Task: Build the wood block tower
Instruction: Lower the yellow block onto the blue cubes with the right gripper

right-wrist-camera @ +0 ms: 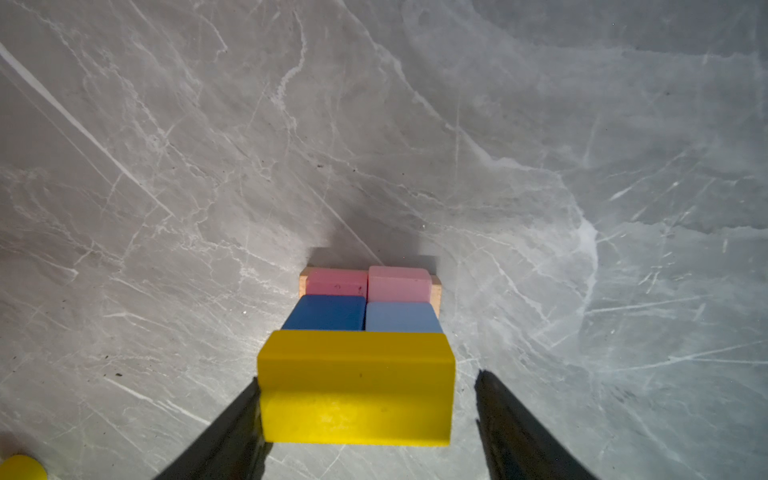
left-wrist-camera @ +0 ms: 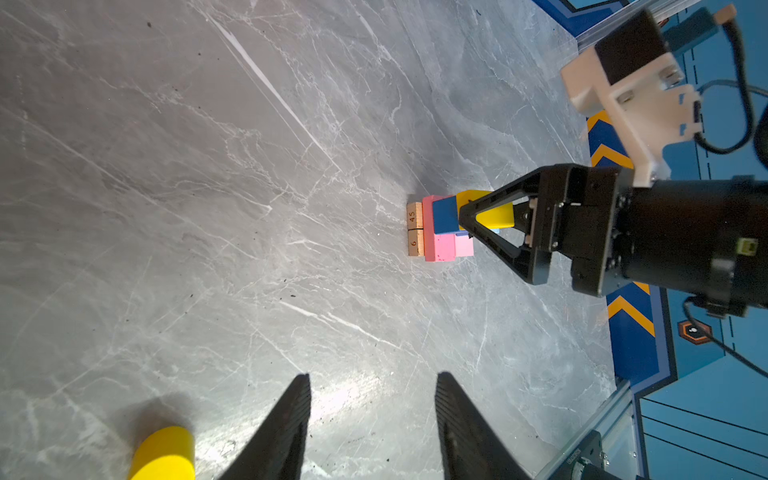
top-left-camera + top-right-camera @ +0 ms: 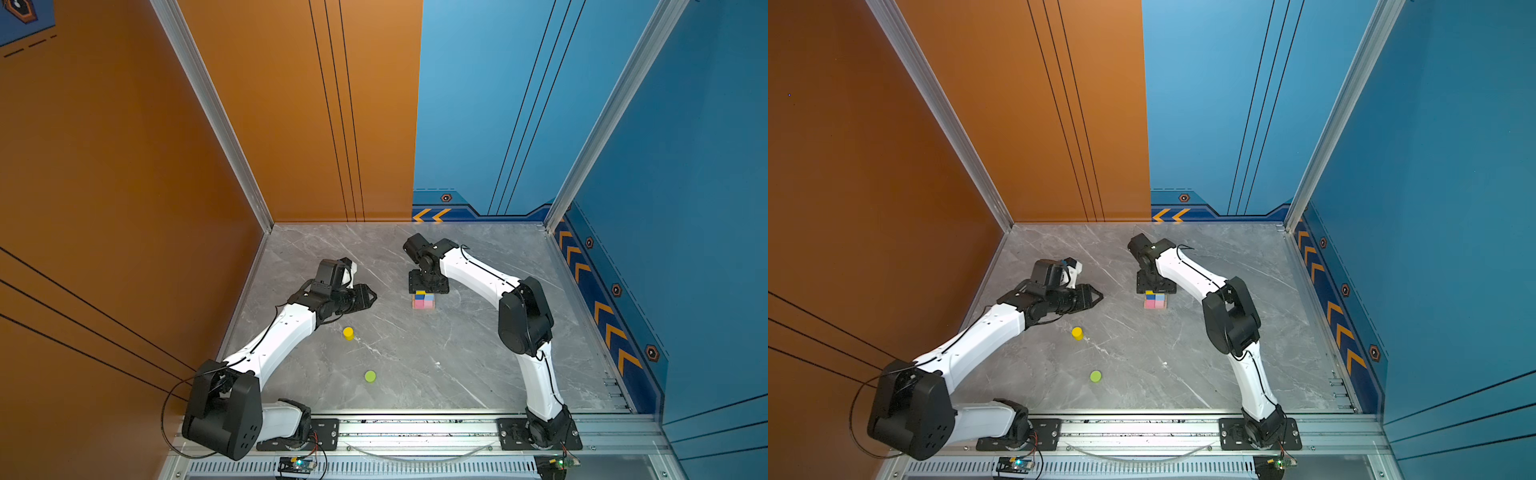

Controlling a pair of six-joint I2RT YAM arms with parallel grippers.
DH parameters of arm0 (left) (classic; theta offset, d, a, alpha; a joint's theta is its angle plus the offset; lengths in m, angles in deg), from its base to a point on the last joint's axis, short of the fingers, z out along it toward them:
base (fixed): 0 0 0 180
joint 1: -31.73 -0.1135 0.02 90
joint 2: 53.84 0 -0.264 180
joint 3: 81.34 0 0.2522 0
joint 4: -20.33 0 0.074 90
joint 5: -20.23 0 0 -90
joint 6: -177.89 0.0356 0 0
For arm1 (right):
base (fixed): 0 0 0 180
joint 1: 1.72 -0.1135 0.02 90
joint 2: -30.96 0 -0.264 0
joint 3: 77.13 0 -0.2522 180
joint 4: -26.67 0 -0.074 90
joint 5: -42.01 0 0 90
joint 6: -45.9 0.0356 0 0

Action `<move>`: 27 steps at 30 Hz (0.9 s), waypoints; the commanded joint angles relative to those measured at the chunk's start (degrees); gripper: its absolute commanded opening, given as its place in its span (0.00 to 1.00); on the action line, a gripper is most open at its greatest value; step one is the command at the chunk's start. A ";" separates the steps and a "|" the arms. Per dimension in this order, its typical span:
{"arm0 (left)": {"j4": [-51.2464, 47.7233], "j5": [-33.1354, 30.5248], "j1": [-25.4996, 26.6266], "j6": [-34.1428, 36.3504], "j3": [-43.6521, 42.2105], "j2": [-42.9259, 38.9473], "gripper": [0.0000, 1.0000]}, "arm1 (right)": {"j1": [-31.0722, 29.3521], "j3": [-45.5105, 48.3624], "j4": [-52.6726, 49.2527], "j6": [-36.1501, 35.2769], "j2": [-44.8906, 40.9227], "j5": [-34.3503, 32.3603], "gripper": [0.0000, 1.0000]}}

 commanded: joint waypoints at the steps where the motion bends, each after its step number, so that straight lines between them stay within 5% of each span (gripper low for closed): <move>1: 0.62 1.39 -0.52 1.42 -0.88 0.61 0.51 | 0.07 -0.87 -1.76 0.73 1.32 -1.06 0.78; 27: 0.72 1.64 -0.53 1.46 -0.88 1.00 0.51 | 0.16 1.08 -0.60 1.01 1.13 -0.67 0.78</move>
